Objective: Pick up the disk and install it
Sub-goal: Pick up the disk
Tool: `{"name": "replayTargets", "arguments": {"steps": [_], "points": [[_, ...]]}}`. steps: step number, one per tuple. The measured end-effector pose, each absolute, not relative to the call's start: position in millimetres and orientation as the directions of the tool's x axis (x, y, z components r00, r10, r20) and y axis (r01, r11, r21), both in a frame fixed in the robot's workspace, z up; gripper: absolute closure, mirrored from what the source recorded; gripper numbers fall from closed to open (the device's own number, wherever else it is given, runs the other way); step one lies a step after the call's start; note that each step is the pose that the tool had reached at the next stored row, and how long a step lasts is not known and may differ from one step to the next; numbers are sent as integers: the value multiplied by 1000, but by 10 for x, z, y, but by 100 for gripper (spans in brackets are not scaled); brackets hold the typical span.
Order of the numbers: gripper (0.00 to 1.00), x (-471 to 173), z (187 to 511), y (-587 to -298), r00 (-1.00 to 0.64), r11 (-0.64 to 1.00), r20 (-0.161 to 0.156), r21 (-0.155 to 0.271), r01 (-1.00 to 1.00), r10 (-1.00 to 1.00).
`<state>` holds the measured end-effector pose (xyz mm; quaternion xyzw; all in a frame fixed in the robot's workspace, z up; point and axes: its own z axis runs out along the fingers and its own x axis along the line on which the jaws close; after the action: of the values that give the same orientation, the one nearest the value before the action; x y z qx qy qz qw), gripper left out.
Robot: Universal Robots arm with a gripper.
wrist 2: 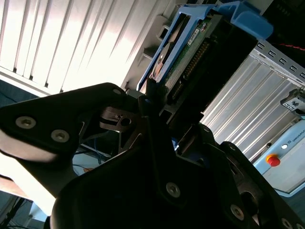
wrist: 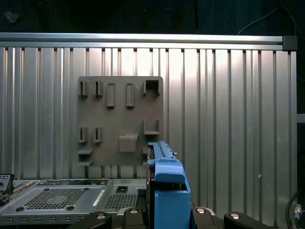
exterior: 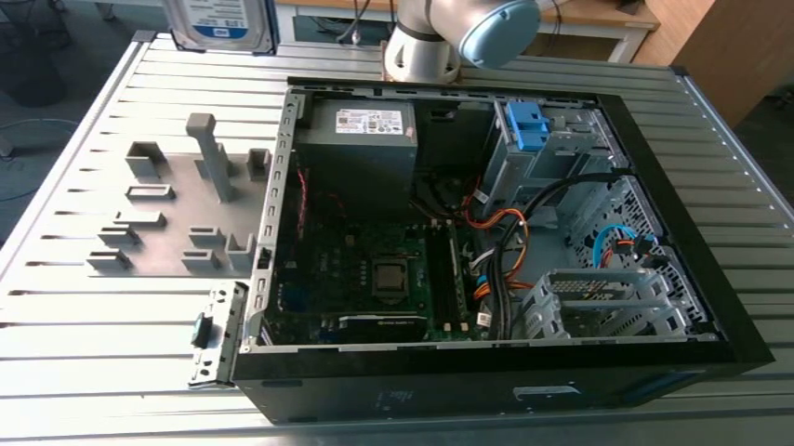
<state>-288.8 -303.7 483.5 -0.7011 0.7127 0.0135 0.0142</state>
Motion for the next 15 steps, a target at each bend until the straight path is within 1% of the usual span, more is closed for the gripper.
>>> {"name": "replayTargets", "arguments": {"steps": [15], "points": [[64, -2748, 4835, -3037, -16, 16, -39, -1, -1000, -999]]}}
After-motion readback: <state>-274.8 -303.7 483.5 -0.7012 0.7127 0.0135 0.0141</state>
